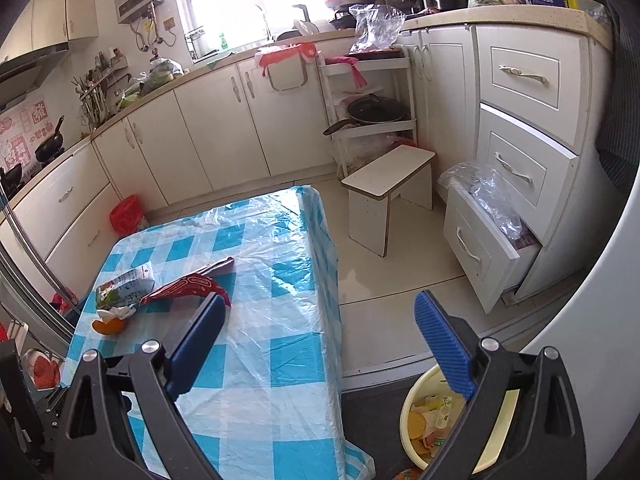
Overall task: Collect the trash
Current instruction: 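Move both open tools back over the table toward the carton and wrapper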
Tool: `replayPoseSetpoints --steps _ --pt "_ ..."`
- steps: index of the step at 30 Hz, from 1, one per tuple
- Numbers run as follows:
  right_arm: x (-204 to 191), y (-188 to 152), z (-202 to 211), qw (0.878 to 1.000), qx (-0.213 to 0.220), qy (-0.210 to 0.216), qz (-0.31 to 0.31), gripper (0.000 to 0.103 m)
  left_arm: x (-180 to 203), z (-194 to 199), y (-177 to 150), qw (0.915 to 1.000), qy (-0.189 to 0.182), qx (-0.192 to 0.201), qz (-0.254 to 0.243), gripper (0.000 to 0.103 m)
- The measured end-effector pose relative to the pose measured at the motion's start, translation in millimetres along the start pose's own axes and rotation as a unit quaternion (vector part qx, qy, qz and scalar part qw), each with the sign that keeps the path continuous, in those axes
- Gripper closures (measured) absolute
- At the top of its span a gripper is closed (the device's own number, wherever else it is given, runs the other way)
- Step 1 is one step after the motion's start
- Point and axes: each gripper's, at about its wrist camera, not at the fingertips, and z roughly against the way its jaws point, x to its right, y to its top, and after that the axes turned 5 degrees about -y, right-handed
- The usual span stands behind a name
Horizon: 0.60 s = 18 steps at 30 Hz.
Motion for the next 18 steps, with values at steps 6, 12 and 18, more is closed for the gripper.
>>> replayPoseSetpoints --steps 6,12,18 --pt "-22.0 -2.7 -7.0 1.000 -0.004 0.006 0.028 0.011 -1.3 5.1 1.9 0.9999 0.011 0.007 -0.006 0.017" --pt "-38.2 -5.1 -15.1 0.999 -0.010 0.008 0.049 0.011 -2.3 8.0 2.4 0.9993 0.029 0.010 -0.019 0.017" --pt "-49.3 -6.8 -18.7 0.997 -0.008 0.003 0.072 0.010 -4.8 8.5 4.7 0.9991 0.035 0.011 -0.021 0.016"
